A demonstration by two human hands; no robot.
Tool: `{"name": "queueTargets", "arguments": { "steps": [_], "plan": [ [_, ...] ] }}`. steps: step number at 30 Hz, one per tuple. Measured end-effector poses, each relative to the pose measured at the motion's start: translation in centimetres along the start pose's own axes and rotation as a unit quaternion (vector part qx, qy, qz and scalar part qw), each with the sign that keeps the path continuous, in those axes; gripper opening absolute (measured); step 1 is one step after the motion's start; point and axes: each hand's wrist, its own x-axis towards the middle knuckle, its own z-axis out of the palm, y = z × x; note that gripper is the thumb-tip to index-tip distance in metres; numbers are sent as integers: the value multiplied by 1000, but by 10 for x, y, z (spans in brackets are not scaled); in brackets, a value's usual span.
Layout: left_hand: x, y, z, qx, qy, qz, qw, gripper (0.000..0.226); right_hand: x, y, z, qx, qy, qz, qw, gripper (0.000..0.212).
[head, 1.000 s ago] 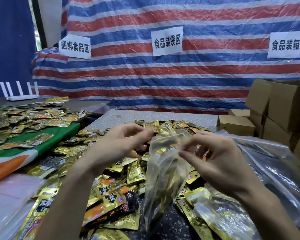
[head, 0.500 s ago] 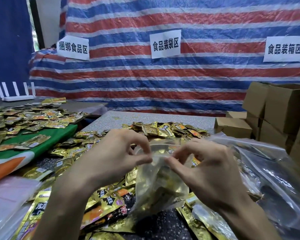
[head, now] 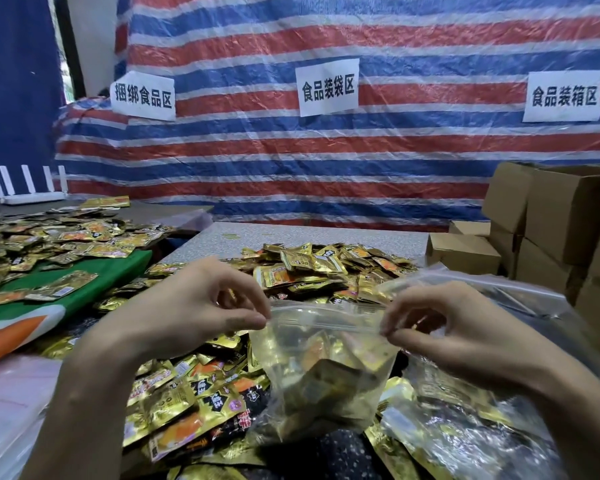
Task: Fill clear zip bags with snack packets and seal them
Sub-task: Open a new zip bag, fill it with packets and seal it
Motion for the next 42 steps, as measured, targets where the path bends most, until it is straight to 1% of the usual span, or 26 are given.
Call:
{"name": "queueTargets", "arguments": {
  "steps": [2, 4, 6, 7, 9, 12, 14, 16, 19, 21, 24, 25, 27, 28, 30, 33, 35, 37, 39, 40, 42],
  "plan": [
    [-1, -1, -1, -3, -15, 5, 1000, 16, 0, 0, 0, 23, 13, -2, 1000, 12],
    [-4, -1, -4, -15, -13, 22, 1000, 16, -1, 0, -1, 48, 19, -6, 999, 24],
    [-7, 0, -6, -39, 15, 47, 998, 18, -3, -1, -4, 79, 12, -9, 997, 36],
    [-8, 1, -7, -58, 38, 58, 996, 21, -5, -3, -6, 96, 10, -14, 995, 39],
    [-8, 2, -8, -86, 93, 76, 989, 27, -9, -5, -9, 132, 19, -24, 991, 39],
    [-4, 0, -8, -102, 166, 87, 977, 35, -11, -5, -14, 189, 72, -26, 979, 31],
    [0, -4, -6, -125, 192, 82, 970, 36, -10, -4, -16, 211, 97, -17, 973, 31],
    [6, -9, -3, -152, 194, 68, 967, 38, -8, -2, -15, 215, 103, -3, 971, 34],
    [16, -17, 6, -175, 181, 43, 967, 37, -5, -1, -12, 182, 105, 24, 977, 34],
    [23, -22, 11, -189, 170, 36, 966, 33, -1, 2, -8, 167, 132, 44, 976, 33],
    [28, -25, 18, -204, 147, 39, 967, 29, 3, 4, -3, 182, 177, 70, 965, 32],
    [29, -25, 19, -202, 142, 41, 968, 29, 4, 5, -2, 171, 183, 76, 965, 32],
    [30, -22, 21, -201, 139, 50, 968, 30, 3, 5, -3, 118, 162, 84, 976, 35],
    [30, -20, 21, -201, 138, 57, 968, 31, 2, 4, -4, 87, 142, 82, 983, 39],
    [29, -13, 23, -195, 140, 69, 968, 31, -1, -4, -5, 27, 118, 52, 991, 44],
    [26, 1, 28, -190, 140, 86, 968, 33, -1, -24, 6, -34, 121, -6, 992, 56],
    [24, 11, 31, -185, 133, 100, 969, 32, 1, -37, 18, -82, 122, -29, 989, 61],
    [22, 20, 34, -174, 125, 117, 970, 31, 1, -46, 29, -122, 120, -42, 984, 55],
    [20, 27, 39, -165, 115, 130, 971, 28, 2, -50, 36, -144, 120, -41, 981, 40],
    [20, 29, 41, -160, 110, 137, 971, 27, 2, -51, 38, -144, 122, -38, 981, 33],
    [19, 33, 43, -147, 101, 157, 971, 26, 2, -51, 38, -126, 132, -33, 983, 27]
  ]
}}
